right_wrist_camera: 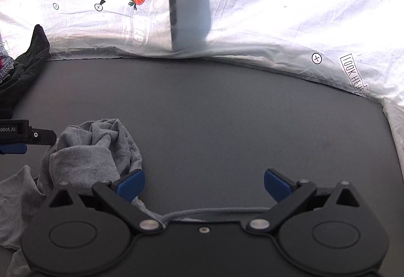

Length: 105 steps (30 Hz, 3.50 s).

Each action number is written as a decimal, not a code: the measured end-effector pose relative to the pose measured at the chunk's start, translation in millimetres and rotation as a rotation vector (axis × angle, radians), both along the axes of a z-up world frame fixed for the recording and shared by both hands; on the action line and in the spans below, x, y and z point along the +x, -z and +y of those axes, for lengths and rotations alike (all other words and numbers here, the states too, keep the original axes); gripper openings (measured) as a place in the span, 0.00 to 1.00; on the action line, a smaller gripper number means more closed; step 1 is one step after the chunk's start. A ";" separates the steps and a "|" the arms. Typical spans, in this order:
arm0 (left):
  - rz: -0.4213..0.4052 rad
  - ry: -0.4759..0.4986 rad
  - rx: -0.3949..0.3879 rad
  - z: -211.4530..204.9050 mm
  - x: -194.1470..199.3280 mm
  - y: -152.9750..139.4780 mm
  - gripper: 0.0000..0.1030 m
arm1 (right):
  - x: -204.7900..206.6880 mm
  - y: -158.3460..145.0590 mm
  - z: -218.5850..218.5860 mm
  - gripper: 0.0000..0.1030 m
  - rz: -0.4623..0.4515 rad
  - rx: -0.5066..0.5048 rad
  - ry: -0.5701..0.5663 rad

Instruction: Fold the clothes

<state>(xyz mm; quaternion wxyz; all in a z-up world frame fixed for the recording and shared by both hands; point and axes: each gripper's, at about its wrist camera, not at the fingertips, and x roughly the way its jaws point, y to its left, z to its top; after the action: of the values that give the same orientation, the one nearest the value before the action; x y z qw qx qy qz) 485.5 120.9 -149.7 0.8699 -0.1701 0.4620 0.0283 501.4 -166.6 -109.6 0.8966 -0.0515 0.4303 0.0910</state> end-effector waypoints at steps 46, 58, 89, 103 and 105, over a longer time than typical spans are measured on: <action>-0.258 0.059 0.716 -49.8 166.5 -19.2 1.00 | 154.6 -32.3 -8.0 0.99 -0.491 -0.407 0.163; -0.135 0.094 0.314 -54.9 126.4 21.6 1.00 | 136.3 23.1 -54.3 0.99 -0.180 -0.203 0.204; 0.111 0.034 0.207 -20.5 -262.0 34.3 1.00 | -265.1 58.2 -137.7 0.75 0.133 0.093 0.328; 0.062 0.045 0.030 -2.0 -310.9 28.2 0.81 | -310.0 47.0 -142.9 0.48 0.115 0.308 0.297; 0.051 0.081 0.009 -2.2 -316.3 28.4 0.73 | -311.2 53.0 -141.8 0.48 0.148 0.323 0.281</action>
<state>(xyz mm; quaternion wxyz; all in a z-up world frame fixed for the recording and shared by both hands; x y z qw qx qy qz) 169.3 118.7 -178.1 0.8591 -0.1467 0.4904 -0.0003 190.2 -308.3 -162.6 0.8632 0.1599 0.4776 0.0364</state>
